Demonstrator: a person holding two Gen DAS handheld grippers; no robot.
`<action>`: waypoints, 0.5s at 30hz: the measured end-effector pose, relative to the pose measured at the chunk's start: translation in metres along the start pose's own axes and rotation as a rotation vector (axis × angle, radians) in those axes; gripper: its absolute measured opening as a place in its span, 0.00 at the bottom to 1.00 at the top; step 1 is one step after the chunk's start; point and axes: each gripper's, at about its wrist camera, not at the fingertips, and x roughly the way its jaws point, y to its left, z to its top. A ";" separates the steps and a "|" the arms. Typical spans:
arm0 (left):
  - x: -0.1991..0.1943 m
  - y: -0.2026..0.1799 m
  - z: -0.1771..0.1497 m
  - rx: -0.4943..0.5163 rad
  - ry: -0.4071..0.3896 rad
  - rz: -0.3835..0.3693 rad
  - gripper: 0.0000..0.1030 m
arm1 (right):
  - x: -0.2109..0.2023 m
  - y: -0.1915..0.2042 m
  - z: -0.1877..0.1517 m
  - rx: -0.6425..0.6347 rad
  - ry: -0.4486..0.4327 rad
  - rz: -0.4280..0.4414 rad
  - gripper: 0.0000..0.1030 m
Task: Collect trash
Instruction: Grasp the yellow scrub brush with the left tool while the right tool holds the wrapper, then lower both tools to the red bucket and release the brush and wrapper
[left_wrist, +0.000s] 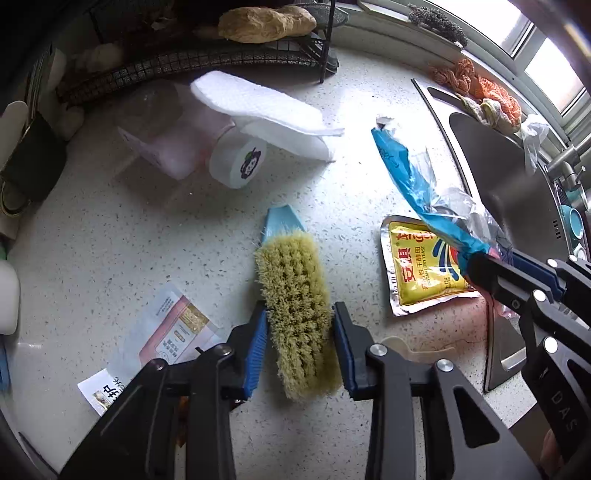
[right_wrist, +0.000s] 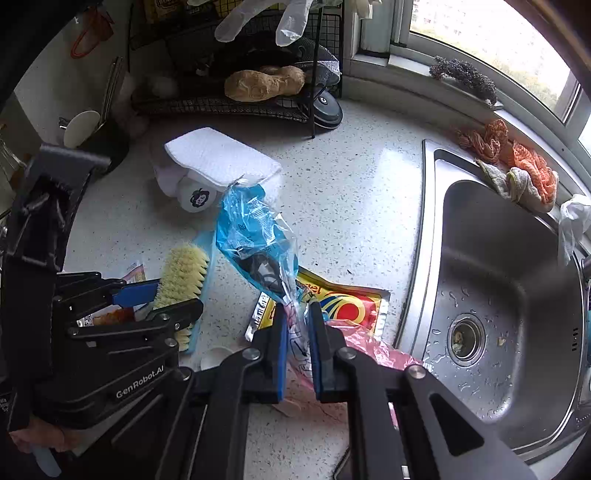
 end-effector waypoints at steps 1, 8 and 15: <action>-0.004 -0.001 -0.001 0.003 -0.009 0.004 0.27 | -0.003 0.000 -0.001 -0.001 -0.007 0.001 0.09; -0.037 -0.011 -0.011 0.011 -0.074 0.029 0.27 | -0.034 0.002 -0.015 -0.023 -0.061 0.014 0.09; -0.078 -0.031 -0.036 0.007 -0.150 0.050 0.27 | -0.074 0.000 -0.041 -0.035 -0.127 0.031 0.09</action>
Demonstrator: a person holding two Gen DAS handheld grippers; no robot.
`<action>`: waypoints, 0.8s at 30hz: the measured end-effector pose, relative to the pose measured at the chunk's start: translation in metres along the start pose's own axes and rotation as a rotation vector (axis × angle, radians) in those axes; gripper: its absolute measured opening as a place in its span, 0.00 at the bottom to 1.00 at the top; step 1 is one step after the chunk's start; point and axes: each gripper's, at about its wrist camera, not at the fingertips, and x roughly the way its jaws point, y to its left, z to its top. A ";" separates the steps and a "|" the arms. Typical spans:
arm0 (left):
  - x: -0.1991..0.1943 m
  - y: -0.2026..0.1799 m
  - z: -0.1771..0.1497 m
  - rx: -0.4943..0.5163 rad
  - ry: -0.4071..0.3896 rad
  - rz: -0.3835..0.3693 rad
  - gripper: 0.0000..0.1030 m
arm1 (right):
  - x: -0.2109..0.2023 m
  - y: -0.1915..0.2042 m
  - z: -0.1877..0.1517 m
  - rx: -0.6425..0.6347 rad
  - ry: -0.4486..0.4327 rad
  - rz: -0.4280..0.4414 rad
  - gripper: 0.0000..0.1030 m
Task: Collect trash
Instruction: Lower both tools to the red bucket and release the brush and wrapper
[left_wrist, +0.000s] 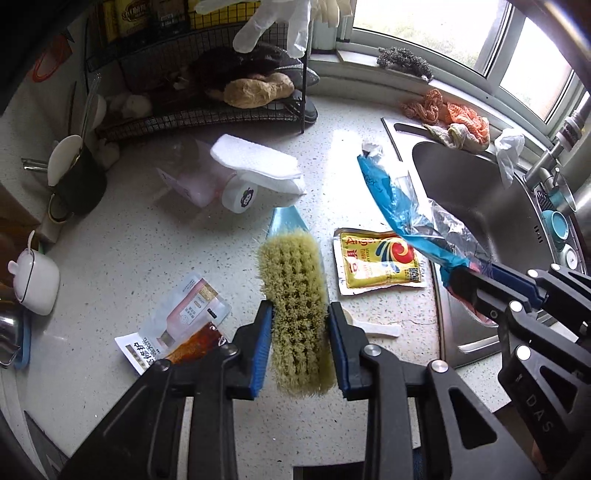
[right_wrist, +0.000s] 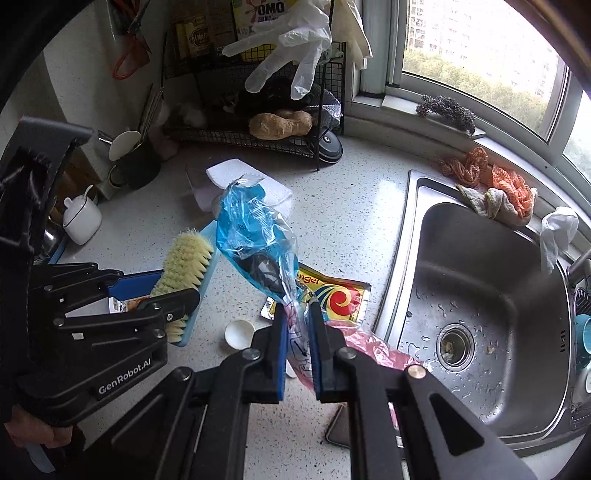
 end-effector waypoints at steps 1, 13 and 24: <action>-0.006 -0.004 -0.004 0.000 -0.009 0.000 0.27 | -0.005 0.000 -0.005 -0.002 -0.006 0.000 0.09; -0.056 -0.068 -0.085 0.038 -0.063 -0.003 0.27 | -0.077 -0.027 -0.100 0.031 -0.039 -0.011 0.09; -0.051 -0.139 -0.178 0.091 -0.004 -0.045 0.27 | -0.095 -0.050 -0.197 0.083 0.031 -0.041 0.09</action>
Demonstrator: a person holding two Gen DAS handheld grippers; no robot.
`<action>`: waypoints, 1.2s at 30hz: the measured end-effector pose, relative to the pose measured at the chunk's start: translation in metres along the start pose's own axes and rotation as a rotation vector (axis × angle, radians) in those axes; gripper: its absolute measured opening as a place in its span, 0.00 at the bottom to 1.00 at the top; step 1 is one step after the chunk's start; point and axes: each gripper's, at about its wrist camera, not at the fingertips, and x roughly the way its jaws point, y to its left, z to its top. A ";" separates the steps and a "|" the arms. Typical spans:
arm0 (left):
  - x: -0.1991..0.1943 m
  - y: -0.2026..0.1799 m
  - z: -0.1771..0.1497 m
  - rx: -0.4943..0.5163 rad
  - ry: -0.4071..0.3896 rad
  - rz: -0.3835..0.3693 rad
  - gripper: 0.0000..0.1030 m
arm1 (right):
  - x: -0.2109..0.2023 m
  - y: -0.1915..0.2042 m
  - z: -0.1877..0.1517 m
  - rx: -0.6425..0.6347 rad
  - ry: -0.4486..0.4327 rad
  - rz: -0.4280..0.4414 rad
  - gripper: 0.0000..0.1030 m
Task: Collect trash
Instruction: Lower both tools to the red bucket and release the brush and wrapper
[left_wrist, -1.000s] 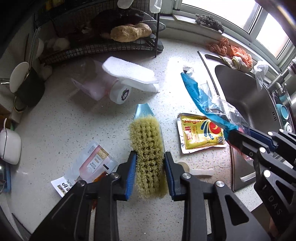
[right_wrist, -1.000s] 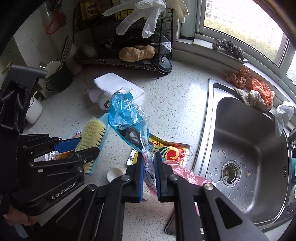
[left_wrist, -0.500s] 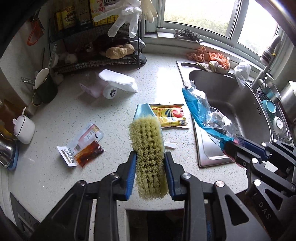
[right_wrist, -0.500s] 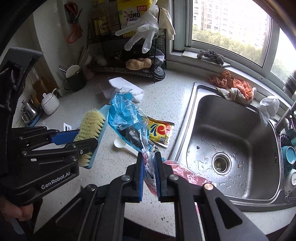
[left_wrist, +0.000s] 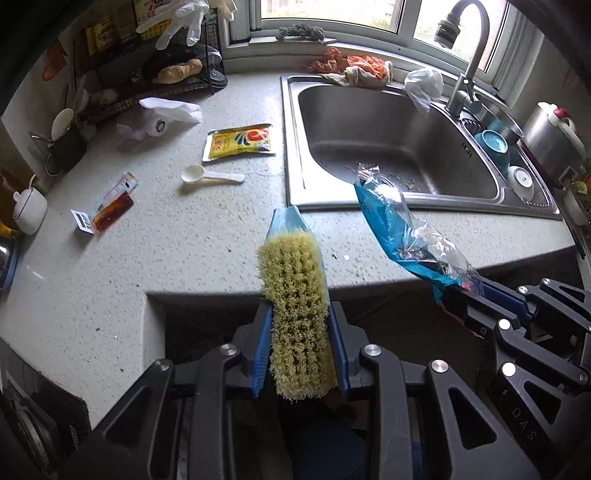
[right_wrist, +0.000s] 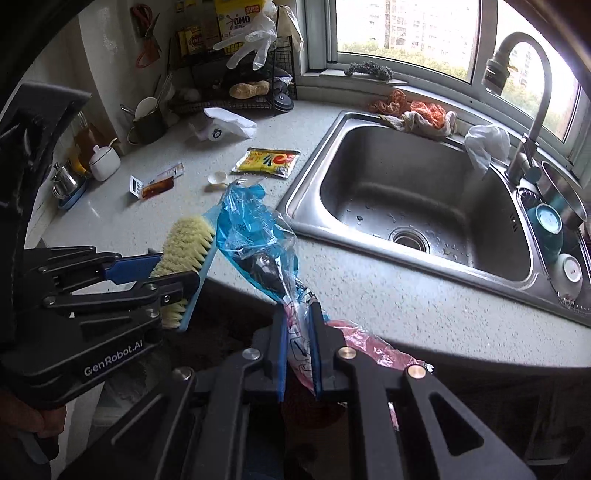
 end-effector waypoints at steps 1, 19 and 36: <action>0.003 -0.004 -0.006 0.003 0.009 -0.006 0.27 | 0.002 -0.002 -0.008 0.005 0.013 -0.003 0.09; 0.157 -0.046 -0.110 0.107 0.199 -0.106 0.27 | 0.125 -0.039 -0.130 0.197 0.166 -0.046 0.09; 0.281 -0.087 -0.155 0.153 0.259 -0.222 0.47 | 0.220 -0.065 -0.192 0.320 0.188 -0.104 0.09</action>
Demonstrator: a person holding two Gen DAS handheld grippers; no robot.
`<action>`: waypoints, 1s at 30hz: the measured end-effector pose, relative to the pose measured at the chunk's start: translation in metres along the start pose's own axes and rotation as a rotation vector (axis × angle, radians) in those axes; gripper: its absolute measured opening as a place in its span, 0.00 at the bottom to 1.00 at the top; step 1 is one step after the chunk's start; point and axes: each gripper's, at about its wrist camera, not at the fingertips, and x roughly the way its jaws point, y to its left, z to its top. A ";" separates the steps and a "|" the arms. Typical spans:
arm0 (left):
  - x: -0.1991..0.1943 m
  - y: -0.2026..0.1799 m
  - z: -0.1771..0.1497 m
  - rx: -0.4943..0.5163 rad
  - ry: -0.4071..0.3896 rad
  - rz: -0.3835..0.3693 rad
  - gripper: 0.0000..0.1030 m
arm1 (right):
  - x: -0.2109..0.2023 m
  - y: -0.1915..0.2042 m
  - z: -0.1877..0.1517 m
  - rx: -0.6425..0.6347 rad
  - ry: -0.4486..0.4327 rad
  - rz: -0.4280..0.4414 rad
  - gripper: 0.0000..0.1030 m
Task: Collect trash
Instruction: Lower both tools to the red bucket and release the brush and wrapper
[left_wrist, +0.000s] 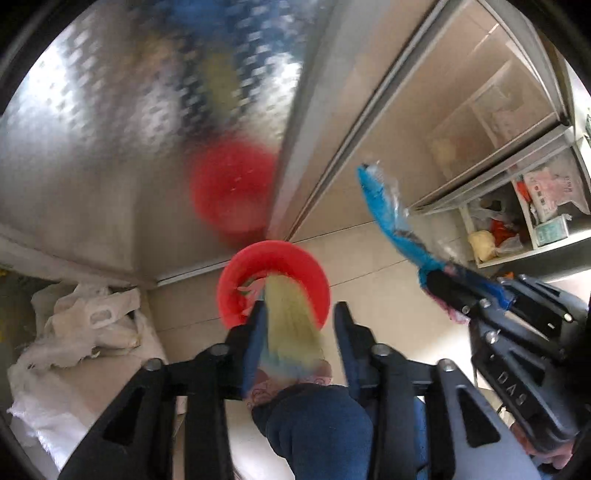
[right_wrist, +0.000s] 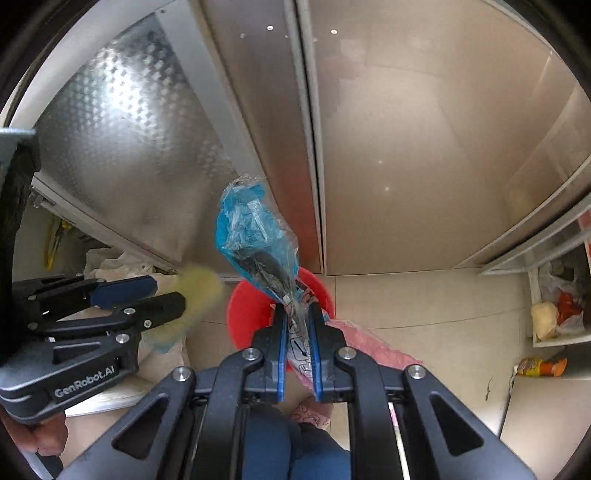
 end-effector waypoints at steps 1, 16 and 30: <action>0.000 -0.003 0.002 0.009 0.000 0.018 0.60 | -0.001 -0.002 -0.006 0.002 -0.003 0.001 0.09; -0.018 0.010 0.001 0.020 -0.013 0.103 0.83 | -0.005 0.015 0.007 -0.033 0.038 0.030 0.09; -0.007 0.058 -0.024 -0.070 -0.026 0.142 0.83 | 0.040 0.049 -0.005 -0.130 0.099 0.018 0.24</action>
